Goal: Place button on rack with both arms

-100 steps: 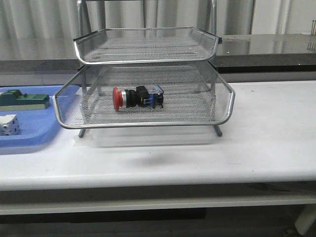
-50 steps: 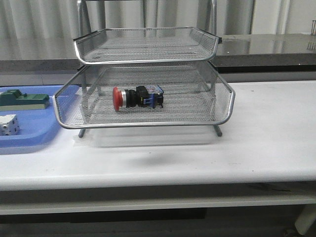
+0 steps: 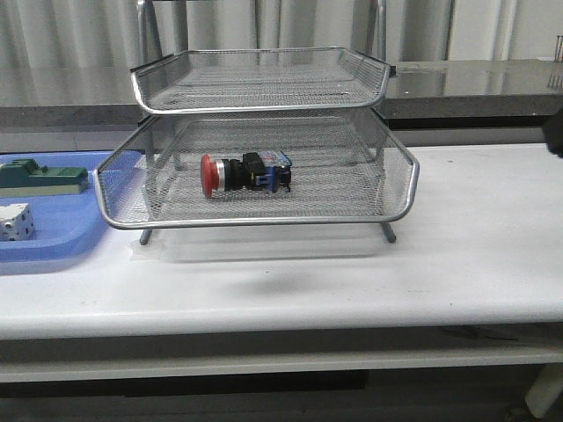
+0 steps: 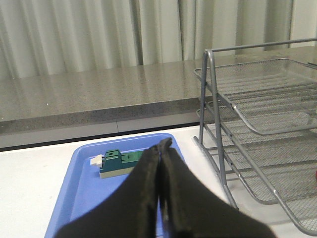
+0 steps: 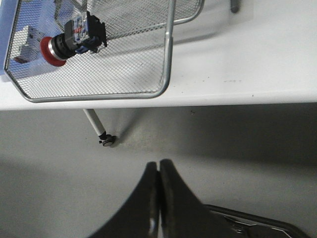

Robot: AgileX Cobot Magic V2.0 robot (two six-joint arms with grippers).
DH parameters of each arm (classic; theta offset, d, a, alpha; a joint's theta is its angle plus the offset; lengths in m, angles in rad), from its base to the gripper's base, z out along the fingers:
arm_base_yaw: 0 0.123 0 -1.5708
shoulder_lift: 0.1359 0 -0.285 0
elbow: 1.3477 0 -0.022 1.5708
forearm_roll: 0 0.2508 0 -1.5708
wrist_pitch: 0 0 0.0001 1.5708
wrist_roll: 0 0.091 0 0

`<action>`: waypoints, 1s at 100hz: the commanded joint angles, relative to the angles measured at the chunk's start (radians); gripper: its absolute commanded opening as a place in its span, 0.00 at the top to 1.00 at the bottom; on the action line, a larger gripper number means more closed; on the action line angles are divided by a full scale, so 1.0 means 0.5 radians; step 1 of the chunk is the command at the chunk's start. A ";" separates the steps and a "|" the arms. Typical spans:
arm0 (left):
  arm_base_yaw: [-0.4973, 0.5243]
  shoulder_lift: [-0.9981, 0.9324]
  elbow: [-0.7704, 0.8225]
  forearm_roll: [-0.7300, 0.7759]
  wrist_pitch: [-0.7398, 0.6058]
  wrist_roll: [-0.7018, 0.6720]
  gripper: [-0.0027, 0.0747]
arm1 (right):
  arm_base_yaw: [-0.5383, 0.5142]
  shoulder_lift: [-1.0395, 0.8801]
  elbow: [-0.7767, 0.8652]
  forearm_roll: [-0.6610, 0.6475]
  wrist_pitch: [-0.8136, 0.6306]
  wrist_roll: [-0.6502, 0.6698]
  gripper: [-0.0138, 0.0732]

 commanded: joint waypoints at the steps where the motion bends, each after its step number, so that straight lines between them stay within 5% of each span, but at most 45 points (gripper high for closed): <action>1: -0.001 0.012 -0.057 -0.020 -0.156 -0.022 0.99 | 0.038 0.100 -0.047 0.236 -0.094 -0.160 0.92; 61: -0.001 0.012 -0.057 -0.020 -0.156 -0.022 0.99 | 0.796 0.806 -0.061 0.558 -0.771 -0.227 0.92; 100: -0.001 0.012 -0.057 -0.020 -0.156 -0.022 0.99 | 0.947 1.173 -0.380 0.556 -0.855 -0.245 0.92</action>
